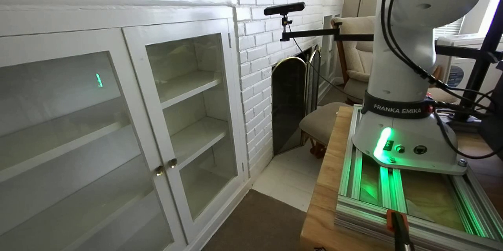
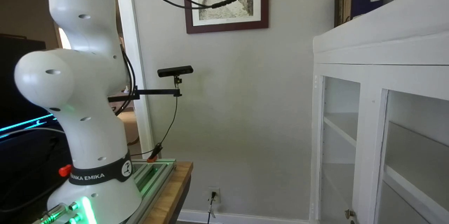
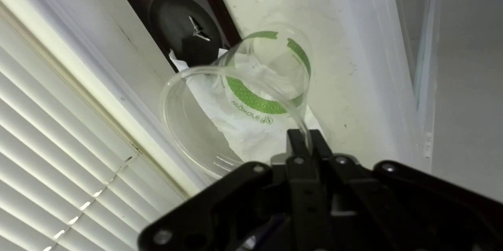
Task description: Move the cup to the left
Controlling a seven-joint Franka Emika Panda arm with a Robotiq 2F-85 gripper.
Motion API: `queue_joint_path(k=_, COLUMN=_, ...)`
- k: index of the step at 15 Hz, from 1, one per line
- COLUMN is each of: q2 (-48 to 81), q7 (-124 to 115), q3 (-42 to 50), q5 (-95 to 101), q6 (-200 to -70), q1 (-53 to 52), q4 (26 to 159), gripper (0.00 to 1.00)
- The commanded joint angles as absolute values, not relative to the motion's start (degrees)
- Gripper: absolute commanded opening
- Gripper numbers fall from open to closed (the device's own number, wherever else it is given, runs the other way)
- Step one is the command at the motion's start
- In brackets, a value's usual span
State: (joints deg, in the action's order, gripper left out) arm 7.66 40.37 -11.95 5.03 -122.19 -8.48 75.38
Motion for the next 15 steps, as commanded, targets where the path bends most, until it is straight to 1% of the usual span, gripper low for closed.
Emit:
queue_joint_path(k=1, q2=11.36, q7=35.25, q3=-11.6, q5=9.18, q6=-121.4, q1=-9.5, q4=70.33, gripper=0.02)
queue_joint_path(k=15, q2=14.05, q7=29.4, q3=-11.55, q5=14.81, q6=-115.13, q1=-10.84, q4=66.42, gripper=0.02)
